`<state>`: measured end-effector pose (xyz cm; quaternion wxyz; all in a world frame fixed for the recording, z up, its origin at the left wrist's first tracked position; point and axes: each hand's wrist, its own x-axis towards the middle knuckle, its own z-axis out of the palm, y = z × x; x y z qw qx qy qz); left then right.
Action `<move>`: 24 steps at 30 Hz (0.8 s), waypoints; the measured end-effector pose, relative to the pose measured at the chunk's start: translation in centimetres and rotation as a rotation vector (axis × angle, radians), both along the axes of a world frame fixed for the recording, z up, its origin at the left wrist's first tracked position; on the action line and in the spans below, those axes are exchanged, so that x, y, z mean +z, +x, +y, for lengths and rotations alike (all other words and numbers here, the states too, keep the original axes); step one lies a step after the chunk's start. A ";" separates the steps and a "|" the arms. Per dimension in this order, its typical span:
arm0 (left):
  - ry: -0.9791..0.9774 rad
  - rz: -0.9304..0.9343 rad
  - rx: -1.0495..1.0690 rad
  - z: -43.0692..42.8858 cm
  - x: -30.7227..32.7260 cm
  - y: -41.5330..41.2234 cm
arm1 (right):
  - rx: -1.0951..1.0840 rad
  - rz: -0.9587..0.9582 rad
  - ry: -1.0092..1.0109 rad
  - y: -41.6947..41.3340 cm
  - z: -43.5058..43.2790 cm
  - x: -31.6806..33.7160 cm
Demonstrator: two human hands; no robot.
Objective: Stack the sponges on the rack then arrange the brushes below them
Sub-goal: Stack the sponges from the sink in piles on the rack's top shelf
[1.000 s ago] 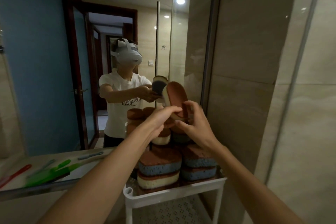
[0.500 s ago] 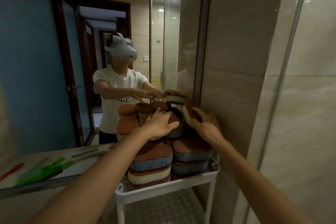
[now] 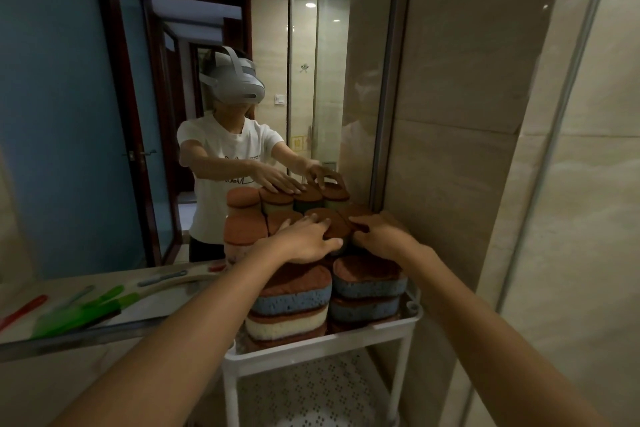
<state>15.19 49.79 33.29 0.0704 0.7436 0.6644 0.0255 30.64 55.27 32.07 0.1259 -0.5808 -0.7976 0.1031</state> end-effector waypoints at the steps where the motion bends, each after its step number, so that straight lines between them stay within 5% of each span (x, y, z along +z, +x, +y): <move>1: 0.000 -0.018 0.001 0.1 0.1 0.0 | -0.013 -0.045 0.000 -0.1 -0.1 0.2; 7: 0.004 -0.424 0.074 0.8 0.7 -0.3 | -0.014 -0.131 -0.047 -0.6 -1.5 0.9; 15: 0.391 -1.019 0.118 -3.0 3.5 -3.2 | 0.088 0.300 0.387 -5.0 -7.8 1.7; 20: 0.581 -1.127 0.246 -9.7 2.8 -8.1 | 0.288 0.585 0.487 -11.0 -13.0 0.4; 24: 0.640 -1.159 0.495 -15.5 -2.5 -12.4 | 0.438 0.665 0.344 -16.7 -17.9 -4.0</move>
